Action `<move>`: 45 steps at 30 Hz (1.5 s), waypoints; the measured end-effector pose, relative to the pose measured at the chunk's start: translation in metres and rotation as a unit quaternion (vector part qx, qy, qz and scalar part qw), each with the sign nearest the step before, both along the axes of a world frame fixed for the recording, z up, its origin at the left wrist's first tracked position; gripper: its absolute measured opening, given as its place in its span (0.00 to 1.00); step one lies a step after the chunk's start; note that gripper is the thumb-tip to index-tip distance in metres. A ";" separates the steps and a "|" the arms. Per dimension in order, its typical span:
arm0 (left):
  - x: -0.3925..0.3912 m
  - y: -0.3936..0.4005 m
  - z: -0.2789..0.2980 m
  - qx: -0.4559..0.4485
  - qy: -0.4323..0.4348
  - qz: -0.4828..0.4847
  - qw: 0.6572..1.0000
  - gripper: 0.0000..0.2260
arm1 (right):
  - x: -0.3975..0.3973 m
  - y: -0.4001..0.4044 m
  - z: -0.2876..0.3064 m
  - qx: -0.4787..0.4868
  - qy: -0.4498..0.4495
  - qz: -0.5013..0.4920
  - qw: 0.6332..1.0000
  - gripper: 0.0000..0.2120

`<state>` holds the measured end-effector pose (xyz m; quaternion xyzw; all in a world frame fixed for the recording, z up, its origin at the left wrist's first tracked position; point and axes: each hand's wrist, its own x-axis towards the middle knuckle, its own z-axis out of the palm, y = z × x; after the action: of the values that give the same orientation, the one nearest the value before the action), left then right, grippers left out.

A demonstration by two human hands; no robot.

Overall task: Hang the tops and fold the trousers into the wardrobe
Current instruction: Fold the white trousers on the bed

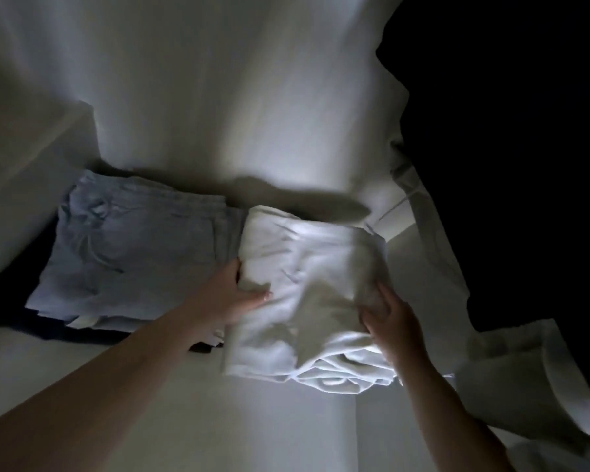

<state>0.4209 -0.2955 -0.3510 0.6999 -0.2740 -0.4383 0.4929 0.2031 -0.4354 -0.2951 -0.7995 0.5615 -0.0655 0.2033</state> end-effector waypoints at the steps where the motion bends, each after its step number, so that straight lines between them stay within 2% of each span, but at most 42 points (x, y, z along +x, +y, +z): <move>1: -0.004 -0.017 -0.009 -0.010 0.009 -0.010 1.000 0.25 | -0.004 -0.012 -0.001 -0.013 0.009 -0.007 1.000 0.30; 7: -0.023 -0.078 -0.032 -0.082 0.076 -0.053 0.992 0.21 | -0.024 -0.061 -0.008 -0.040 0.010 -0.049 0.998 0.30; 10: -0.020 -0.091 -0.053 -0.068 0.093 -0.020 0.993 0.21 | -0.025 -0.076 -0.028 -0.046 0.018 -0.044 0.998 0.31; 12: -0.016 -0.094 -0.062 -0.040 0.080 -0.009 0.996 0.26 | -0.018 -0.084 -0.047 -0.032 0.046 -0.034 0.998 0.30; 14: -0.015 -0.096 -0.067 -0.021 0.001 0.008 1.000 0.36 | -0.010 -0.089 -0.065 -0.037 0.131 -0.015 0.991 0.30; 16: -0.018 -0.097 -0.058 -0.022 -0.195 0.011 0.980 0.44 | -0.002 -0.089 -0.071 -0.076 0.139 -0.006 0.987 0.31; 18: -0.026 -0.103 -0.044 -0.098 -0.412 -0.009 0.906 0.45 | 0.008 -0.085 -0.067 -0.143 0.133 0.022 0.981 0.31; 19: -0.031 -0.109 -0.040 -0.143 -0.477 -0.023 0.867 0.44 | 0.014 -0.083 -0.063 -0.164 0.141 0.047 0.975 0.30; 21: -0.040 -0.122 -0.037 -0.161 -0.532 -0.069 0.829 0.45 | 0.025 -0.086 -0.063 -0.162 0.162 0.091 0.969 0.30; 24: -0.045 -0.127 -0.056 -0.053 -0.547 -0.172 0.818 0.44 | 0.024 -0.088 -0.081 -0.130 0.211 0.099 0.964 0.35; 27: -0.041 -0.124 -0.077 0.045 -0.516 -0.204 0.830 0.44 | 0.012 -0.084 -0.106 -0.149 0.223 0.099 0.958 0.42; 30: -0.040 -0.130 -0.083 0.043 -0.480 -0.191 0.855 0.46 | 0.009 -0.087 -0.121 -0.190 0.203 0.102 0.955 0.45; 33: -0.036 -0.138 -0.090 0.064 -0.466 -0.205 0.859 0.48 | 0.011 -0.093 -0.136 -0.166 0.205 0.110 0.958 0.48; 37: -0.030 -0.145 -0.100 0.087 -0.454 -0.220 0.859 0.48 | 0.017 -0.104 -0.144 -0.113 0.241 0.132 0.955 0.59; 41: -0.033 -0.146 -0.095 0.063 -0.456 -0.196 0.866 0.47 | 0.020 -0.105 -0.136 -0.095 0.255 0.125 0.954 0.52; 43: -0.037 -0.138 -0.092 0.024 -0.448 -0.155 0.880 0.43 | 0.017 -0.100 -0.133 -0.137 0.207 0.111 0.962 0.46; 45: -0.041 -0.119 -0.088 -0.020 -0.421 -0.113 0.900 0.34 | 0.010 -0.091 -0.128 -0.178 0.133 0.106 0.969 0.33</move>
<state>0.3796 -0.4144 -0.4393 0.7736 -0.5421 -0.1498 0.2919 0.2130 -0.5266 -0.4234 -0.8791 0.4750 -0.0359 -0.0127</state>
